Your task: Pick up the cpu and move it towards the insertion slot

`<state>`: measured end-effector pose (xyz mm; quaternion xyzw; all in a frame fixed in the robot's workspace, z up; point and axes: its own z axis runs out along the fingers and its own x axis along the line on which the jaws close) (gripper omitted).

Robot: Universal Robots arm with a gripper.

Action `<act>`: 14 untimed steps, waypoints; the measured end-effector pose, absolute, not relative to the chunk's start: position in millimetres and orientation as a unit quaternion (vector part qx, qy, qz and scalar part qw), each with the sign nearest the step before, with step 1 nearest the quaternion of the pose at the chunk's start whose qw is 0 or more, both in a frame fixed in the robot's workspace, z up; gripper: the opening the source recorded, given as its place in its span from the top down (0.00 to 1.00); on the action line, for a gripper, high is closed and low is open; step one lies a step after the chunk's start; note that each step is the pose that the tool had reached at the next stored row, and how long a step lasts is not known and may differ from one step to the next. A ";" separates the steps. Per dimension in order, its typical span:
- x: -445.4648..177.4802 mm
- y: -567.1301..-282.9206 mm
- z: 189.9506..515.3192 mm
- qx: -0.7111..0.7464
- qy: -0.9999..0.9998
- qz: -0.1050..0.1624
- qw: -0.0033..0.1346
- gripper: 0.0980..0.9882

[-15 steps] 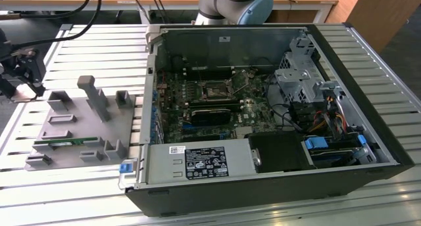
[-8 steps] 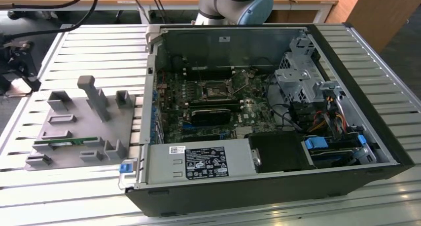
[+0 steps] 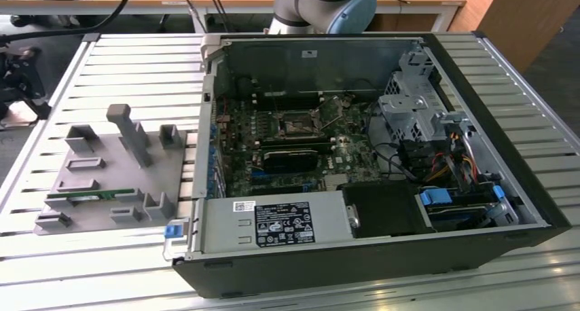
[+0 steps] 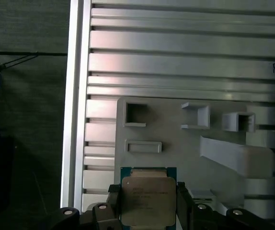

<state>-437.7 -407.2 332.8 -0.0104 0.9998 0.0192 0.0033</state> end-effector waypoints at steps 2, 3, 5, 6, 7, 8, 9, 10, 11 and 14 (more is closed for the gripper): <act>-437.8 -407.2 336.3 -0.008 1.000 0.019 0.003 0.50; -437.8 -407.2 339.0 -0.007 1.000 0.019 0.003 0.50; -437.9 -407.1 346.3 -0.006 1.000 0.019 0.003 0.50; -437.9 -407.1 349.7 -0.006 1.000 0.019 0.003 0.50; -437.9 -407.1 353.0 -0.006 1.000 0.019 0.003 0.50; -437.9 -407.1 356.1 -0.006 1.000 0.019 0.003 0.50; -437.9 -407.0 359.7 -0.006 1.000 0.018 0.003 0.50; -437.9 -407.0 363.2 -0.006 1.000 0.018 0.003 0.50; -437.9 -406.9 366.3 -0.006 1.000 0.018 0.003 0.50; -437.9 -406.9 371.8 -0.005 1.000 0.015 0.003 0.50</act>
